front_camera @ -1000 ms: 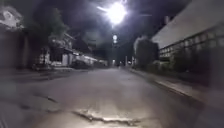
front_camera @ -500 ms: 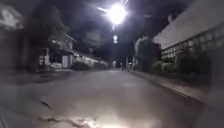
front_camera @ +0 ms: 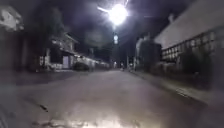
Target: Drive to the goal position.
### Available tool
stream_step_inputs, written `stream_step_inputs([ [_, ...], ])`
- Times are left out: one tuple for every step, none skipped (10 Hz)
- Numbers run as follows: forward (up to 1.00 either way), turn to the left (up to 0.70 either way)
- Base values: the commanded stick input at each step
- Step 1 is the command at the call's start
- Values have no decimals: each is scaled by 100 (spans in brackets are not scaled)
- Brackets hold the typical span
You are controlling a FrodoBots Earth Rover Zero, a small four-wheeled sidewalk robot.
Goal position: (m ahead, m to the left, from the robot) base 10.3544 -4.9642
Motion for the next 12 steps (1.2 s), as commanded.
stream_step_inputs([
  [50, 0],
  [50, 0],
  [50, 0],
  [50, 0],
  [50, 0],
  [50, -43],
  [50, -50],
  [50, -50],
  [50, -50],
  [50, -50],
  [50, -50],
  [50, -50],
])
